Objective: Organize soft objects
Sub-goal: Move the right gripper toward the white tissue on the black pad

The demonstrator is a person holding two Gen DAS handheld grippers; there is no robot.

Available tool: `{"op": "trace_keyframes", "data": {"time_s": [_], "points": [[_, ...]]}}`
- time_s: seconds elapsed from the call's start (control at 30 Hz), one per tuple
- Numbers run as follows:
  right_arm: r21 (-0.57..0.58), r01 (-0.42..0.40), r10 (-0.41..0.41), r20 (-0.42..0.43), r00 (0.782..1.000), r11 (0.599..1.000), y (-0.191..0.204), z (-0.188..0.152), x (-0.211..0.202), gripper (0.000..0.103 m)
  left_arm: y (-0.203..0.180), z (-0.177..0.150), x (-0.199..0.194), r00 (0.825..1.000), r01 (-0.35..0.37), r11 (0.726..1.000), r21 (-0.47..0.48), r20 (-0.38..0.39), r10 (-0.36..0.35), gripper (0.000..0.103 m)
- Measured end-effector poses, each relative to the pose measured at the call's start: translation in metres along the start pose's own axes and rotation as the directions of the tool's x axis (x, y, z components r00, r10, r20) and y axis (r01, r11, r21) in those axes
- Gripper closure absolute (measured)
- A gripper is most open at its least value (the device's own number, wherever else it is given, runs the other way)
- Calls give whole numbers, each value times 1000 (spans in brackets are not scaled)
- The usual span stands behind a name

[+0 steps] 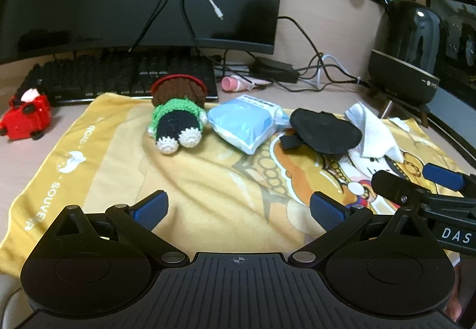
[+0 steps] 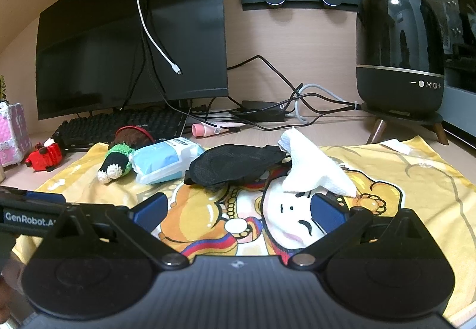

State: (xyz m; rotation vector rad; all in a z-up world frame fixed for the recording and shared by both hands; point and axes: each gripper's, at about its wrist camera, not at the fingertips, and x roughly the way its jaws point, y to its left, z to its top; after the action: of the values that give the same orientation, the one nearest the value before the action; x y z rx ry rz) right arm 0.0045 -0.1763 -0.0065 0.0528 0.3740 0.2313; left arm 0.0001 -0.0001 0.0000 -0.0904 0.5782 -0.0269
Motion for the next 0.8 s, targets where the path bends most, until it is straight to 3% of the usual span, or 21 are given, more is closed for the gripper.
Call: {"op": "trace_keyframes", "data": {"time_s": [0.8], "points": [[-9,-5,5,-11,1000,1000,2,-1,0,0,-6,-2,5,1000,-16,999,37,-24,17,0]]}}
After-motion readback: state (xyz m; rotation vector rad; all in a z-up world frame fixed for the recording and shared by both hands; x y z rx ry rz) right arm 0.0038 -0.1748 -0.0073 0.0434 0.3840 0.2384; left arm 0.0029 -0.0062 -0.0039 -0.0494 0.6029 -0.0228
